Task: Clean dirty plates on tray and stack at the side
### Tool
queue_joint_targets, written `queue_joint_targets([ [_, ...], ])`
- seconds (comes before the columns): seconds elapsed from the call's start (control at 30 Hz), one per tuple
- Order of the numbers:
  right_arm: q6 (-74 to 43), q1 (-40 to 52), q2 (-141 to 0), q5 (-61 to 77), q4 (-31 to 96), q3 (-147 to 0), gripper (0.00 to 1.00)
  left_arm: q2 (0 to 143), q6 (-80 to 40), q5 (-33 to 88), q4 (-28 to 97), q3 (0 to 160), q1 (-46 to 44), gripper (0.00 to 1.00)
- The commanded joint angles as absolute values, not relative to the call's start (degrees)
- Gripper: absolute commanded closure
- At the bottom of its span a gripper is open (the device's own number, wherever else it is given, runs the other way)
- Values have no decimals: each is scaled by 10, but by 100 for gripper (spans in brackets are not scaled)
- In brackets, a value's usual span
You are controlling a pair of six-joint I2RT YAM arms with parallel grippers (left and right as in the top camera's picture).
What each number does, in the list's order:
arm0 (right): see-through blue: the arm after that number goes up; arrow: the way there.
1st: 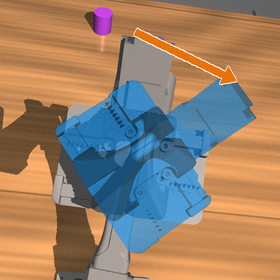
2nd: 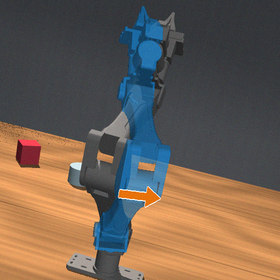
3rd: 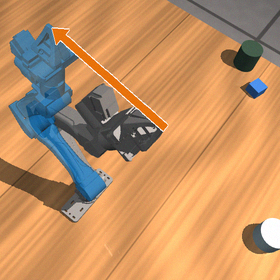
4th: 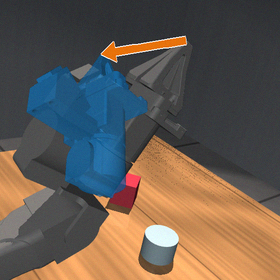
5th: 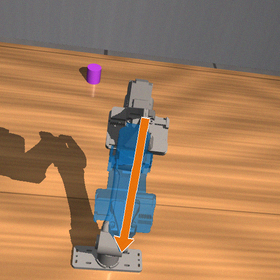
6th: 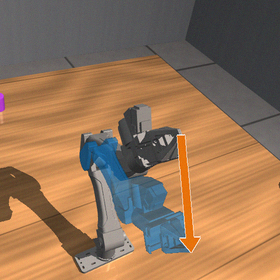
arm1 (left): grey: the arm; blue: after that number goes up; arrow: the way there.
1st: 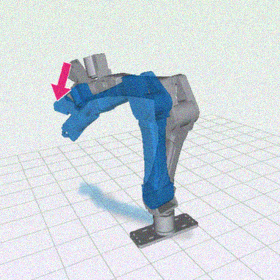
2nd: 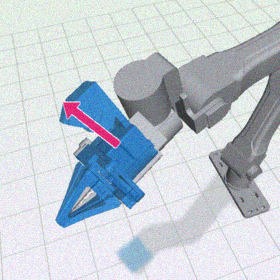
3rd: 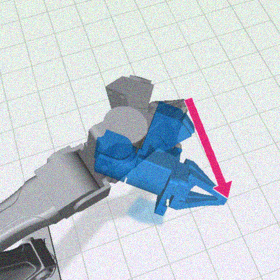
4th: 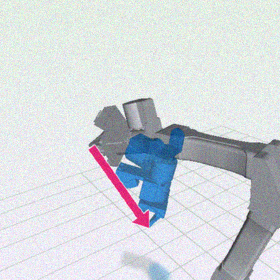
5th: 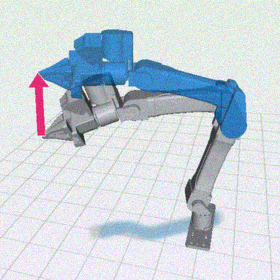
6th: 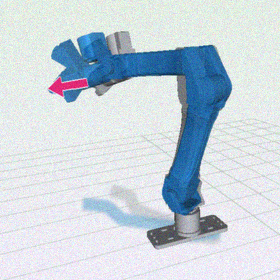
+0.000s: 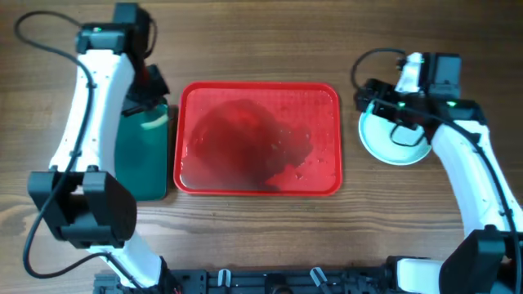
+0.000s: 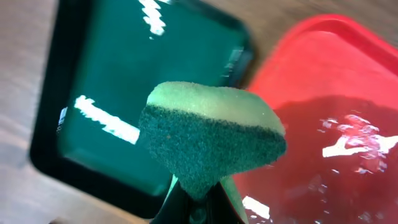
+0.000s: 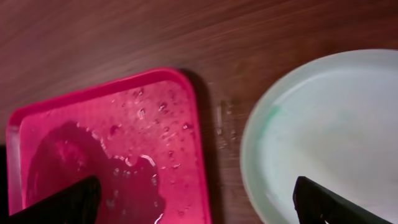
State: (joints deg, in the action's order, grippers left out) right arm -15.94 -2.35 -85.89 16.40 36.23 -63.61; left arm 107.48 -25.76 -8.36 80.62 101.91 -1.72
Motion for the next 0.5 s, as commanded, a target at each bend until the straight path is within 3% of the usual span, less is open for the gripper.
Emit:
queue_joint_targets([
  [0.0, -156, 28, -853, 128, 367, -643, 0, 1077, -309, -92, 819, 970, 55, 96],
  [0.17, -156, 44, -853, 118, 368, -642, 0, 1077, -309, -72, 655, 815, 95, 96],
  [0.27, -156, 44, -853, 118, 382, -642, 0, 1078, -309, -71, 521, 727, 107, 85],
  [0.3, -156, 44, -853, 118, 386, -642, 0, 1078, -309, -71, 506, 716, 108, 64],
  [0.33, -156, 44, -853, 118, 387, -642, 0, 1078, -309, -71, 505, 716, 108, 53],
  [0.37, -156, 44, -853, 118, 387, -642, 0, 1078, -309, -71, 504, 716, 108, 19],
  [0.4, -156, 44, -853, 118, 387, -642, 0, 1078, -304, -71, 504, 717, 108, 0],
  [0.47, -156, 44, -853, 118, 386, -642, 0, 1075, -303, -71, 528, 736, 108, 0],
])
